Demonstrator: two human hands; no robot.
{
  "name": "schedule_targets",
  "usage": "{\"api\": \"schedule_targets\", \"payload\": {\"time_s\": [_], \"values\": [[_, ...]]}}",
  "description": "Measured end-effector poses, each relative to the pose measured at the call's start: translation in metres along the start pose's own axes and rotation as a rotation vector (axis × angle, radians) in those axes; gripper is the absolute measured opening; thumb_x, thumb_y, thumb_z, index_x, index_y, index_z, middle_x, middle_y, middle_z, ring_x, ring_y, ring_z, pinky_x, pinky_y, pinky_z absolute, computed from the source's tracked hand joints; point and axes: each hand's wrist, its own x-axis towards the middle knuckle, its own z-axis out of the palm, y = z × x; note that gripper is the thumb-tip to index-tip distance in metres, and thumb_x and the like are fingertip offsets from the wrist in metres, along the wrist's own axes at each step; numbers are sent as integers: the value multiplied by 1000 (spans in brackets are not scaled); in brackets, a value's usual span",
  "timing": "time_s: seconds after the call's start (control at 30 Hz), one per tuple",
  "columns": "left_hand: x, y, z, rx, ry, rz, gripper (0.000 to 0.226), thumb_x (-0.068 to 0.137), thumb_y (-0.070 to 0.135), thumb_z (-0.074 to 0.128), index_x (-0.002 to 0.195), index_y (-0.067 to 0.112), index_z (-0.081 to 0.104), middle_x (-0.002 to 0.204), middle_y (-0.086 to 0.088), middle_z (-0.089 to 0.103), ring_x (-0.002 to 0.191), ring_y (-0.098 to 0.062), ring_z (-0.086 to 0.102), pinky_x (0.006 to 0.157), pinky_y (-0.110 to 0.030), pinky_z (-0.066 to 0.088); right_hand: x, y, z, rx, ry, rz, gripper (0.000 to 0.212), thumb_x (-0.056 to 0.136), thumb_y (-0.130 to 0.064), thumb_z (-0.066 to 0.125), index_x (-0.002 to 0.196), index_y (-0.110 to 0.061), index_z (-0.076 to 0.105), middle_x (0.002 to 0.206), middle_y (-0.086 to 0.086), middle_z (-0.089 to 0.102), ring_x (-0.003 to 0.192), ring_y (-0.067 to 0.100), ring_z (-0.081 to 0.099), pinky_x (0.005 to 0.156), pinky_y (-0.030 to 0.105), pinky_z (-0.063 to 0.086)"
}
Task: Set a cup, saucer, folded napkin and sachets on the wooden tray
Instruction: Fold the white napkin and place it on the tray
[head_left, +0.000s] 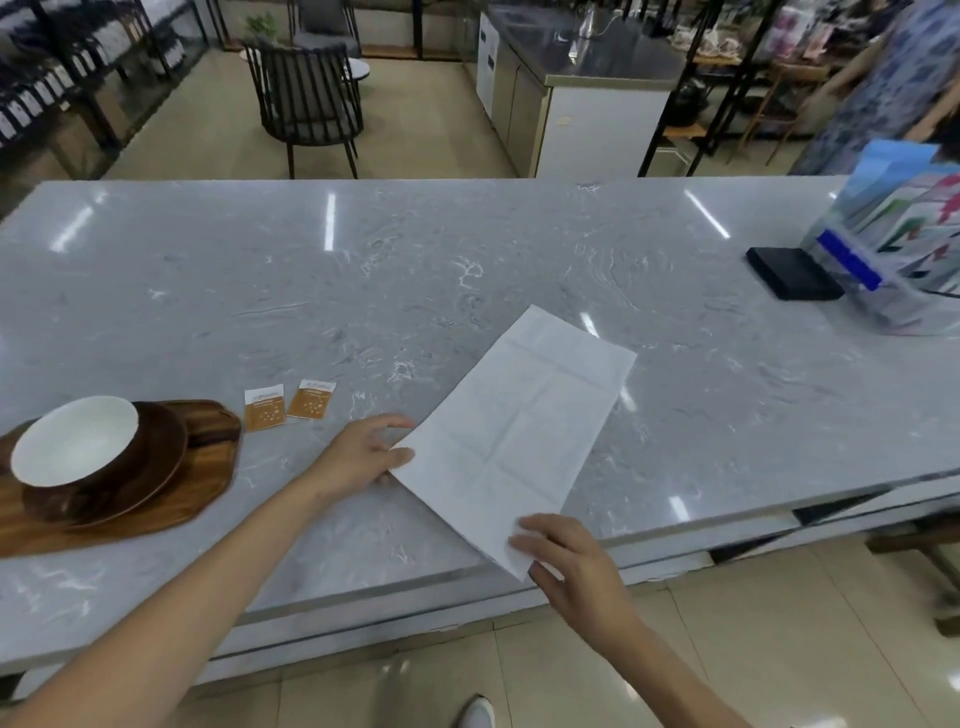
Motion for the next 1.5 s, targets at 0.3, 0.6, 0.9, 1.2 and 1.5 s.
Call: {"api": "schedule_targets", "payload": {"time_s": [0.3, 0.6, 0.9, 1.2, 1.5], "values": [[-16, -3, -9, -94, -14, 68, 9, 87, 14, 78, 94, 17, 84, 95, -6, 81, 71, -4, 69, 61, -15, 54, 12, -23, -37, 251, 236, 364, 18, 96, -26, 68, 100, -42, 75, 92, -20, 74, 80, 4, 68, 61, 18, 53], [-29, 58, -33, 51, 1, 393, 20, 72, 15, 90, 79, 30, 80, 72, 8, 74, 70, -2, 65, 68, -7, 47, 63, -60, -107, 563, 460, 474, 11, 98, -18, 71, 105, -21, 78, 87, 2, 79, 84, 20, 78, 71, 32, 65], [-54, 162, -65, -42, 108, 802, 13, 75, 30, 80, 79, 42, 80, 82, 9, 74, 77, 2, 67, 75, -11, 51, 119, -115, -204, 502, 577, 256, 9, 92, -29, 77, 93, -22, 81, 67, -6, 72, 58, 2, 63, 53, 16, 51], [-89, 271, -99, -157, 126, 982, 13, 79, 14, 83, 81, 27, 82, 78, 7, 80, 75, -14, 68, 72, -27, 60, 168, -171, -284, 576, 742, 60, 8, 93, -34, 75, 94, -33, 83, 92, -11, 81, 86, 6, 75, 73, 19, 58], [-96, 269, -120, -133, 39, 911, 12, 92, 12, 72, 93, 19, 81, 88, 1, 81, 83, -12, 74, 78, -28, 63, 170, -186, -282, 613, 706, 90, 12, 82, -38, 85, 92, -30, 83, 92, -4, 82, 87, 15, 76, 80, 37, 62]]}}
